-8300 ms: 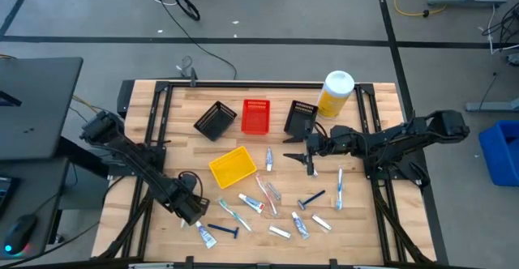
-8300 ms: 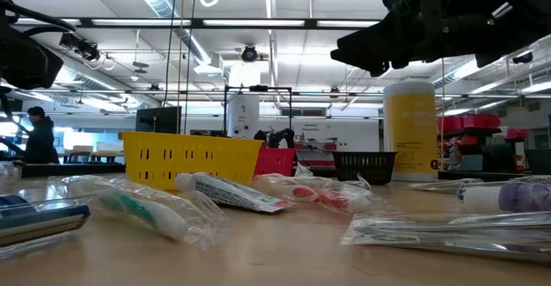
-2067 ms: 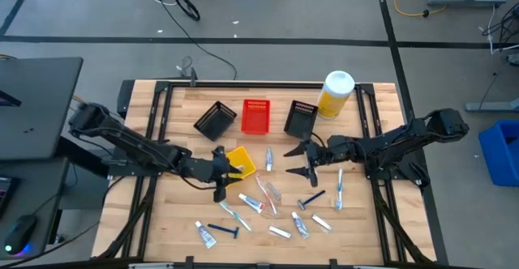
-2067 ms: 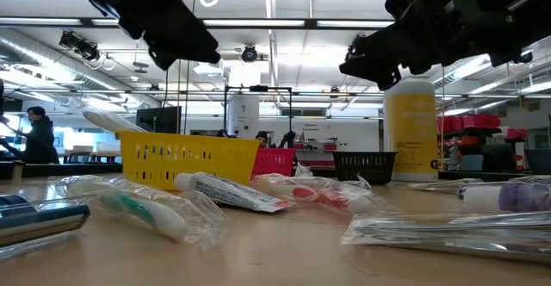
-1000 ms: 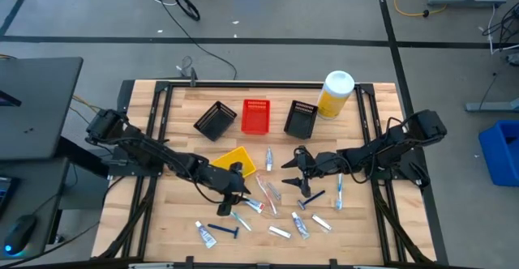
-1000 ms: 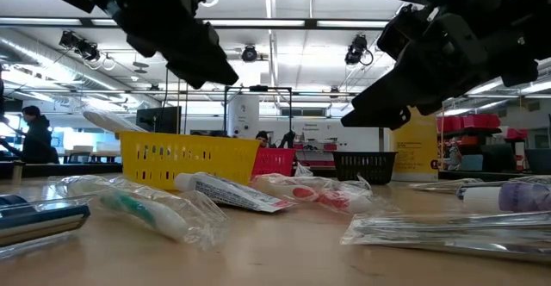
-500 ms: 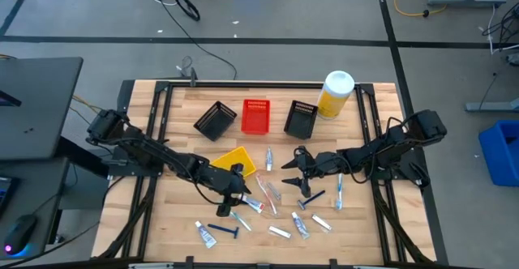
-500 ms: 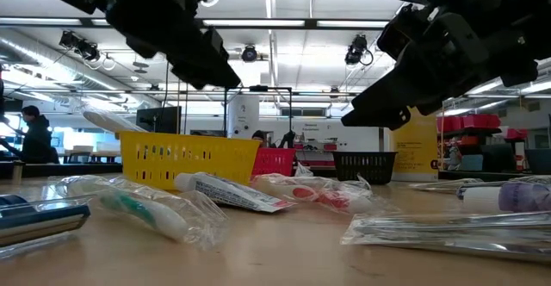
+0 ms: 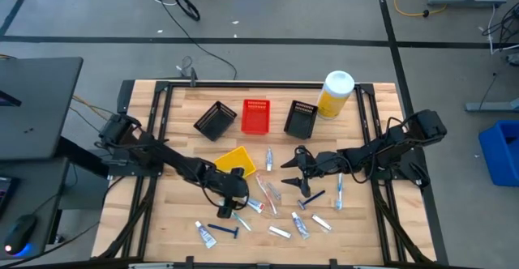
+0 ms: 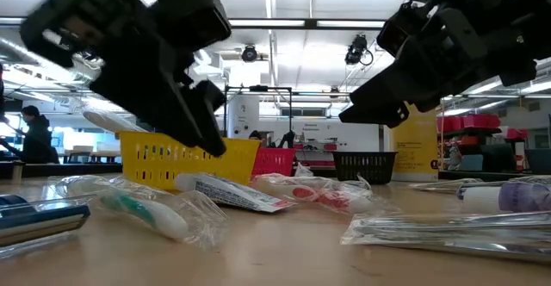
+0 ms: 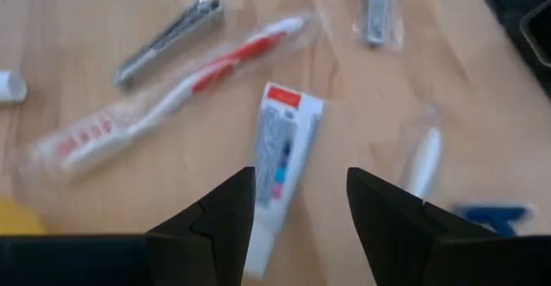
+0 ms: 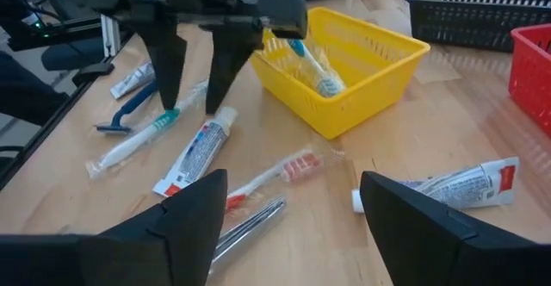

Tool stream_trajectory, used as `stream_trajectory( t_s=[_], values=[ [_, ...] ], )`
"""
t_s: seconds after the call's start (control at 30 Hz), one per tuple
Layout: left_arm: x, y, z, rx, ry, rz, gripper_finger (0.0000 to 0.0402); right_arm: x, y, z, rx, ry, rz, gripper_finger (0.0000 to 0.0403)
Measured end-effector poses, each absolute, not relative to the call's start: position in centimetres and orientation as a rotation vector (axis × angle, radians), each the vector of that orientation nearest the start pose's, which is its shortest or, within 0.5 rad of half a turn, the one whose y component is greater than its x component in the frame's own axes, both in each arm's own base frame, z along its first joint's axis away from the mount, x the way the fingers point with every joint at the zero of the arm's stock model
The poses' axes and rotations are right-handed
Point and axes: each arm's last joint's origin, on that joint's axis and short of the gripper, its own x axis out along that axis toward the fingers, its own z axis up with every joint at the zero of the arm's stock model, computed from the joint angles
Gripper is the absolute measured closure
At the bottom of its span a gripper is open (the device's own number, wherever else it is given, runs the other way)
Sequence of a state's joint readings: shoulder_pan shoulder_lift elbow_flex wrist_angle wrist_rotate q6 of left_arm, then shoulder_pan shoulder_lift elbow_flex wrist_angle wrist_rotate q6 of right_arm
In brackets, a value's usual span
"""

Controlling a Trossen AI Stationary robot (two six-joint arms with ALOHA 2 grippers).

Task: Pick & Place Travel size toiletries
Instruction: Put the white toothpaste into the left black bin

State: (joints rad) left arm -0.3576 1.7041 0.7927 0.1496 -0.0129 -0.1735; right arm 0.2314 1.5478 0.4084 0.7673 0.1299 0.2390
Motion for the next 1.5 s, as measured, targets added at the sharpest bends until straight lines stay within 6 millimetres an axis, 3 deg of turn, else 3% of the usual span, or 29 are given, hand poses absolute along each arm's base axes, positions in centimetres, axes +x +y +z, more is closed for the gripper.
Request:
stream_trajectory(
  t_s=[0.27, 0.63, 0.8, 1.0, 1.2, 1.5],
  values=[
    [29.4, -10.8, 12.9, 0.037, 0.911, -0.200, 0.0207, 25.5, 5.6, 13.5, 0.166, 0.377, 0.055, 0.0147],
    [31.3, -11.0, 16.5, 0.178, 0.939, -0.219, 0.0207, 25.5, 5.6, 13.5, 0.150, 0.378, 0.058, 0.0139],
    [31.3, -11.1, 16.8, 0.163, 0.973, -0.223, 0.0207, 25.5, 5.6, 13.5, 0.141, 0.376, 0.060, 0.0130],
    [33.0, -12.0, 15.7, 0.173, 1.004, -0.253, 0.0207, 25.4, 5.6, 13.4, 0.139, 0.382, 0.060, 0.0135],
    [33.6, -12.0, 14.8, 0.252, 1.169, -0.205, 0.0207, 25.4, 5.6, 13.2, 0.136, 0.398, 0.058, 0.0148],
    [34.0, -12.5, 14.2, 0.249, 1.173, -0.263, 0.0228, 25.4, 5.5, 13.1, 0.134, 0.406, 0.057, 0.0151]
  ],
)
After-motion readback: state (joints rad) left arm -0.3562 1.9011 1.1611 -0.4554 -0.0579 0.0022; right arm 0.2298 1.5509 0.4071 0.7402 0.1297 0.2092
